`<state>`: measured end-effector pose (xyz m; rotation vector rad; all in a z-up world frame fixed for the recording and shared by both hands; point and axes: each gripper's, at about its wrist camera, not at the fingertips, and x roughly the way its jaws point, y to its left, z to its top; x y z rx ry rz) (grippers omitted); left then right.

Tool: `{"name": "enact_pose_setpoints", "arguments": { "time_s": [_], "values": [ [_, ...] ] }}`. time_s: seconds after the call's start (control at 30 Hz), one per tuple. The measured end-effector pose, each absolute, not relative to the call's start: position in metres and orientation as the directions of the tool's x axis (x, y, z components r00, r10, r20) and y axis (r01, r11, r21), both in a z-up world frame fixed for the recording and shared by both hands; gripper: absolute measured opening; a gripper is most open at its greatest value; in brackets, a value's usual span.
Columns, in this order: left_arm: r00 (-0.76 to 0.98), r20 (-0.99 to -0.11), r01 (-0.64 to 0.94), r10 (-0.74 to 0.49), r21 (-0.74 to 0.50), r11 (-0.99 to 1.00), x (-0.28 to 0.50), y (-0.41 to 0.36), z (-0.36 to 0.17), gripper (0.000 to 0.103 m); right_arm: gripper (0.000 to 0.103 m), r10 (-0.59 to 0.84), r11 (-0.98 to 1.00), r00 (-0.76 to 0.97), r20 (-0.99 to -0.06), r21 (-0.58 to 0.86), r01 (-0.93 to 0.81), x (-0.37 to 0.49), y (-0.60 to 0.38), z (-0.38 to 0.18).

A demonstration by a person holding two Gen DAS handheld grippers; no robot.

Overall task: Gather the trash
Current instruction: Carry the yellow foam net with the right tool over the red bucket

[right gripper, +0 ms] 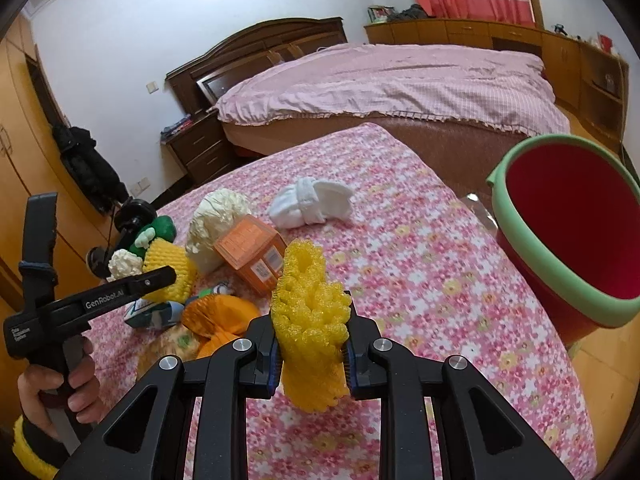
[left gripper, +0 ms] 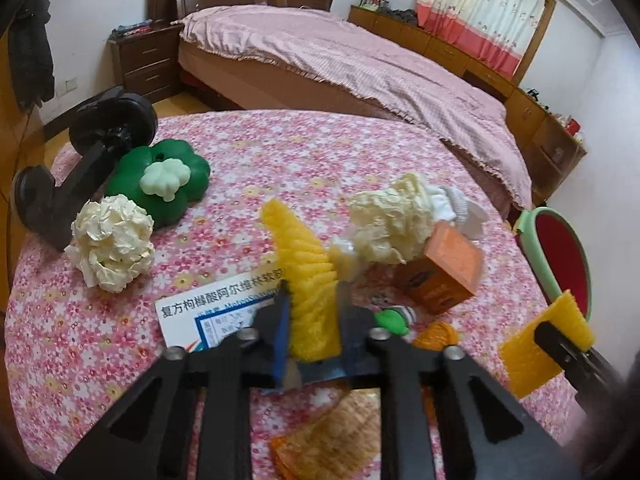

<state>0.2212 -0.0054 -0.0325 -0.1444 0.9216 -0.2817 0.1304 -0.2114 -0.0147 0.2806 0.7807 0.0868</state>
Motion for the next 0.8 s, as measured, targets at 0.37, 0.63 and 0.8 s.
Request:
{"name": "enact_pose_setpoints", "arguments": {
  "time_s": [0.37,0.63,0.8],
  "values": [
    [0.643,-0.69,0.215,-0.333,-0.254,0.943,0.185,-0.004,0.004,0.011,0.025,0.189,0.95,0.733,-0.654,0.311,0.032,0.109,-0.222,-0.006],
    [0.672,-0.636,0.288,-0.379,-0.247,0.925,0.16,-0.026,0.037,0.011,0.025,0.166,0.945,0.77,-0.616,0.322,0.055,0.089,-0.24,0.012],
    [0.64,-0.633,0.356,-0.435,-0.258,0.898,0.155,-0.052,0.046,0.011,0.025,0.137,0.94,0.795,-0.59,0.331,0.084,0.077,-0.264,0.025]
  ]
}}
